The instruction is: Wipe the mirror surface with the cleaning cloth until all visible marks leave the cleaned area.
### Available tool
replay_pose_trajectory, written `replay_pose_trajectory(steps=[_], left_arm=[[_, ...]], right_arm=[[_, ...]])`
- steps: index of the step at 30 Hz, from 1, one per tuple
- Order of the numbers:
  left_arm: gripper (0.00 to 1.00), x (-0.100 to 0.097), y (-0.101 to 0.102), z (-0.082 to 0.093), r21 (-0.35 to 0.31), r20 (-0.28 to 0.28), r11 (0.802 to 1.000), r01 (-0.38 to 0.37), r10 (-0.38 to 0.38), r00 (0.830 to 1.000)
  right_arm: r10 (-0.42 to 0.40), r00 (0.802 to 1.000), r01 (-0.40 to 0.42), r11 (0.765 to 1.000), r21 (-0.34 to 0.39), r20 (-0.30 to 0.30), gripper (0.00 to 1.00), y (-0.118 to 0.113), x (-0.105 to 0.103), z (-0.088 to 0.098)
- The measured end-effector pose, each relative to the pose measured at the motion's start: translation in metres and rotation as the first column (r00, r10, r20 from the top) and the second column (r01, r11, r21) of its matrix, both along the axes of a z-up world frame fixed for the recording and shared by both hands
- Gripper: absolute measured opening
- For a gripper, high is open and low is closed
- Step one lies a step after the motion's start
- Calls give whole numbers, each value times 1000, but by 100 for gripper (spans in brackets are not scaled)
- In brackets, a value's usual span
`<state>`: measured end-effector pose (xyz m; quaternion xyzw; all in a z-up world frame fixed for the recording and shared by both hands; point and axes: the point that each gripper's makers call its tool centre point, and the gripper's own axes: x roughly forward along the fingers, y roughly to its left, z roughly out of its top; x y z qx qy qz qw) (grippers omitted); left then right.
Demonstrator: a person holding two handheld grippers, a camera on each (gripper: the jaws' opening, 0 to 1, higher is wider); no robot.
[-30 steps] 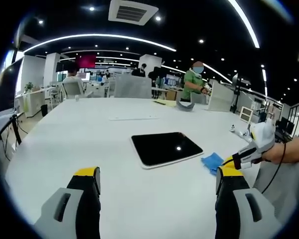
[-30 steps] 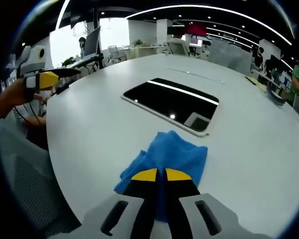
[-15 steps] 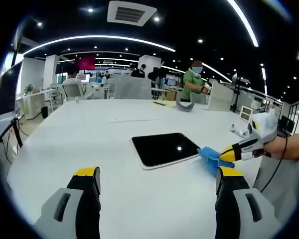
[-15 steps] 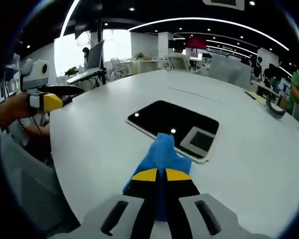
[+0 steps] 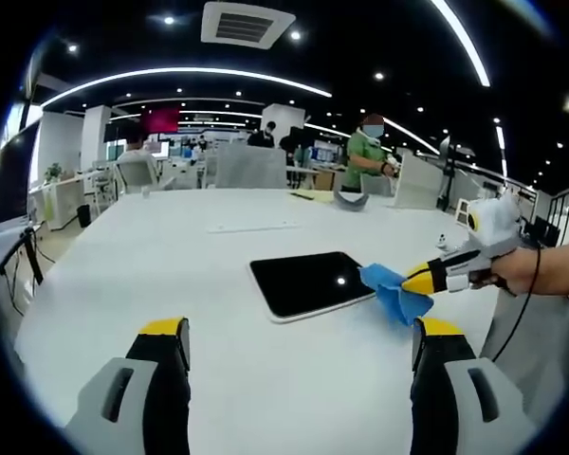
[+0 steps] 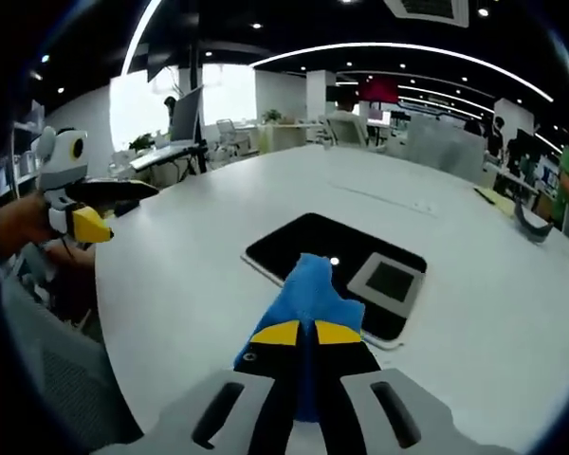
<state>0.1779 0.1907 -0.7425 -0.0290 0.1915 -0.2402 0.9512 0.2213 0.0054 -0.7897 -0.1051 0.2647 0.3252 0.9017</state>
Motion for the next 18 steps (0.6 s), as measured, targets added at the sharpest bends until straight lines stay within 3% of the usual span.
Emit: replay_pose_trajectory(steps=[18], left_arm=[[98,2,6,-4,11,-20,1000,-9,9,1000]], right_arm=[[49,999,-49,999,13,16,0,37,32,2]])
